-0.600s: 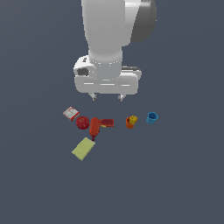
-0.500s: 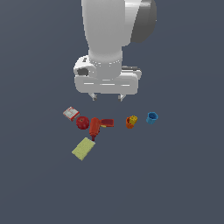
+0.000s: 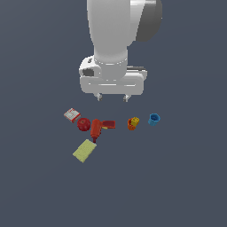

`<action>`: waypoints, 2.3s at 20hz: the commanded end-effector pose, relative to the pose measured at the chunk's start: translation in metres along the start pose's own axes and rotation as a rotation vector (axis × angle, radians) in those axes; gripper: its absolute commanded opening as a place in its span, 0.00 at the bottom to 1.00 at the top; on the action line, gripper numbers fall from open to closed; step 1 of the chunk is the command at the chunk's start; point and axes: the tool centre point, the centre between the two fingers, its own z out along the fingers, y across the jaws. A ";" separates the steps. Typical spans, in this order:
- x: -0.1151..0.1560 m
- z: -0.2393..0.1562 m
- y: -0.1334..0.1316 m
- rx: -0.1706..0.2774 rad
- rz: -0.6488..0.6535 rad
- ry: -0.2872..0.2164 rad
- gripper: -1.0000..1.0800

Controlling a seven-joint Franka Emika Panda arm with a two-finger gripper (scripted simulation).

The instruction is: Pick up a designated object from a clutter of objects.

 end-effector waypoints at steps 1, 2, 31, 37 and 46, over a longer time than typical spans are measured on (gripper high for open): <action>0.000 0.000 0.000 0.001 0.001 -0.001 0.96; 0.000 0.000 0.000 0.001 0.000 0.000 0.96; -0.015 0.094 -0.060 -0.021 0.288 0.018 0.96; -0.027 0.125 -0.080 -0.022 0.388 0.026 0.96; -0.046 0.161 -0.104 -0.017 0.505 0.033 0.96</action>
